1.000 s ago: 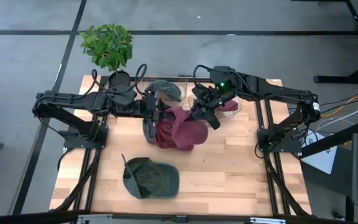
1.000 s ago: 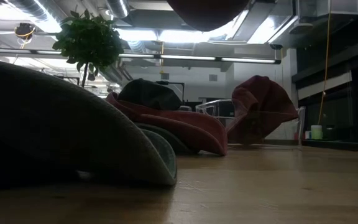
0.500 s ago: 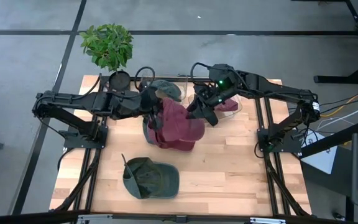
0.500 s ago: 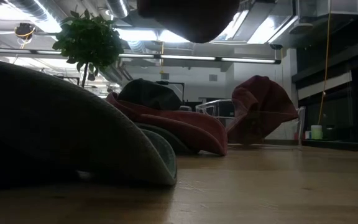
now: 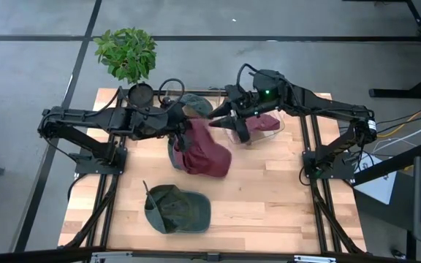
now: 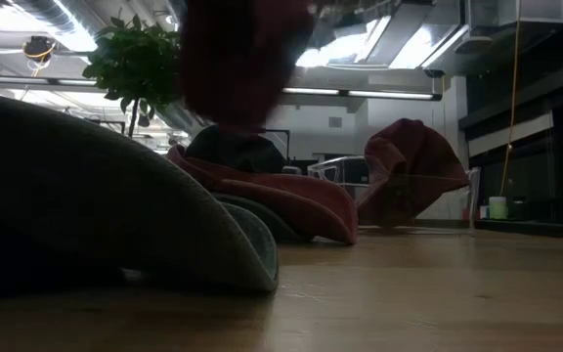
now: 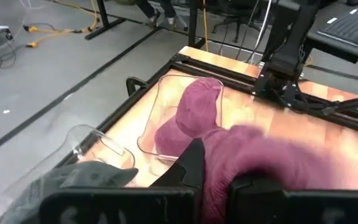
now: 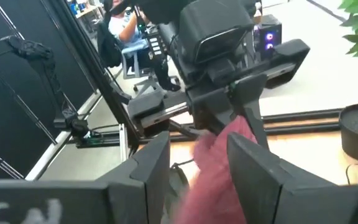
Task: Pick & Place hat
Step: Put the bottom red cap into the right transparent bin
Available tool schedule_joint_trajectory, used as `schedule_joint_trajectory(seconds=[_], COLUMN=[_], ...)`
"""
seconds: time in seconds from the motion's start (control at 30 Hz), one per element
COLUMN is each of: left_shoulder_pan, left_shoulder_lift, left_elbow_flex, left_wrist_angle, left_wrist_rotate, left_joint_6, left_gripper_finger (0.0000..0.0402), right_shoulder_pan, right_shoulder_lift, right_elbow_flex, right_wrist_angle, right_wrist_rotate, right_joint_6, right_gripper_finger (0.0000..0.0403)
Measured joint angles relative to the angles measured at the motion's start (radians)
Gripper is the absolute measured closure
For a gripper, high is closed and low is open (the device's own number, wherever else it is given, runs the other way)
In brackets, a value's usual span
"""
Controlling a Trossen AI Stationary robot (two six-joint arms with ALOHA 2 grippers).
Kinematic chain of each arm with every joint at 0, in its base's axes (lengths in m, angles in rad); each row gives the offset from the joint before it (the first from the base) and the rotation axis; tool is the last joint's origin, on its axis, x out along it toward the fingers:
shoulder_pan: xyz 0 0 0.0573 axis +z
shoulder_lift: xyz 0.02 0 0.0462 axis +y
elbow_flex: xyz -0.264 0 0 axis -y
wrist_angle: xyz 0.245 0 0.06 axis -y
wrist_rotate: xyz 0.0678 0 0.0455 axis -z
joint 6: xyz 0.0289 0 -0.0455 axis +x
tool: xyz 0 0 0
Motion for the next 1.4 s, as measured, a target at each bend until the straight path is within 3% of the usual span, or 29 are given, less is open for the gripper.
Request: schedule_joint_trajectory(seconds=[0.13, 0.33, 0.87, 1.0, 1.17, 1.3, 1.4], left_shoulder_pan=[0.001, 0.033, 0.108, 0.108, 0.108, 0.108, 0.108], left_shoulder_lift=[0.0, 0.0, 0.0, 0.0, 0.0, 0.0, 0.0], left_elbow_flex=[0.0, 0.0, 0.0, 0.0, 0.0, 0.0, 0.0], left_wrist_angle=[0.03, 0.102, 0.097, 0.104, 0.104, 0.104, 0.104], left_wrist_rotate=[-0.046, -0.073, -0.075, -0.076, -0.071, -0.071, -0.071], left_joint_6=[-0.059, -0.084, -0.116, -0.115, -0.114, -0.114, -0.116], left_gripper_finger=[0.0398, 0.0398, 0.0398, 0.0398, 0.0398, 0.0398, 0.0398], right_shoulder_pan=[0.003, 0.042, 0.154, 0.159, 0.159, 0.156, 0.154], right_shoulder_lift=[0.0, 0.022, 0.074, 0.087, 0.098, 0.098, 0.098], right_elbow_flex=[0.0, 0.0, 0.0, 0.0, 0.0, 0.0, 0.0], right_wrist_angle=[0.005, 0.017, 0.083, 0.083, 0.09, 0.086, 0.103], right_wrist_rotate=[0.037, 0.219, 0.663, 0.675, 0.592, 0.704, 0.731], right_joint_6=[0.006, -0.048, -0.076, -0.109, -0.159, -0.165, -0.198], right_gripper_finger=[0.0245, 0.0245, 0.0245, 0.0244, 0.0212, 0.017, 0.0147])
